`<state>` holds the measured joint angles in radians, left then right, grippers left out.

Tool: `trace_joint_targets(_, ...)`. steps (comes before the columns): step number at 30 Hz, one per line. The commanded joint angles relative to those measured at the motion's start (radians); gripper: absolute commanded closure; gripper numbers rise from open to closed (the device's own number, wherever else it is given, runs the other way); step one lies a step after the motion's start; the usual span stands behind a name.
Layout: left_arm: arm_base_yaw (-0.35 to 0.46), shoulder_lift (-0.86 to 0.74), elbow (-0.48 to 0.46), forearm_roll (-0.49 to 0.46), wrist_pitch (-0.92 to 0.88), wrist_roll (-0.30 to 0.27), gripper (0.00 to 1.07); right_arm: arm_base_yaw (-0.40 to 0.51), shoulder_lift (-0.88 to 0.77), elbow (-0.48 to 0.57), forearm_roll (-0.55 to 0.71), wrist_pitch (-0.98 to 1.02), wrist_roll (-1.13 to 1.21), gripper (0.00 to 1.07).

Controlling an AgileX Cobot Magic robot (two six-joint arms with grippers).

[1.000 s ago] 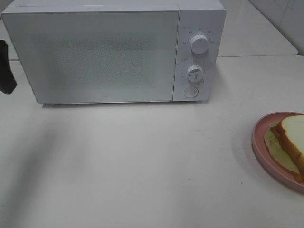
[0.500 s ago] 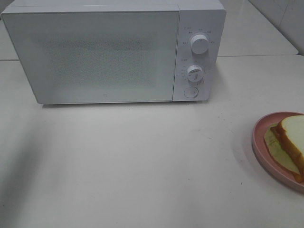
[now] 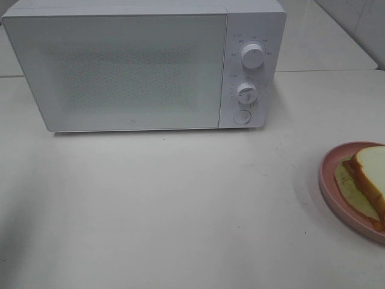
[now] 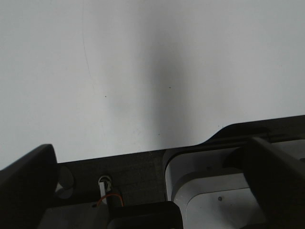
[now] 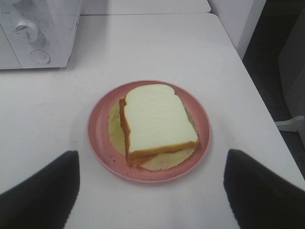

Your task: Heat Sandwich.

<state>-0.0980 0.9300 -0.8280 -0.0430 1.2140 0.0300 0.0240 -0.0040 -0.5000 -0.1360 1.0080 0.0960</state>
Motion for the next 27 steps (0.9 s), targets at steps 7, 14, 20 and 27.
trace_joint_targets(7, 0.001, -0.225, 0.108, -0.002, -0.048, -0.003, 0.09, -0.008, -0.027, 0.001, 0.001, -0.013, -0.011, 0.32)
trace_joint_targets(14, 0.001, -0.428, 0.196, -0.017, -0.07, -0.003, 0.09, -0.008, -0.027, 0.001, 0.001, -0.013, -0.011, 0.32)
trace_joint_targets(20, 0.001, -0.565, 0.261, -0.021, -0.102, -0.003, 0.09, -0.008, -0.027, 0.001, 0.001, -0.013, -0.011, 0.32)
trace_joint_targets(27, 0.001, -0.67, 0.312, -0.033, -0.14, -0.004, 0.09, -0.008, -0.027, 0.001, 0.0, -0.013, -0.01, 0.32)
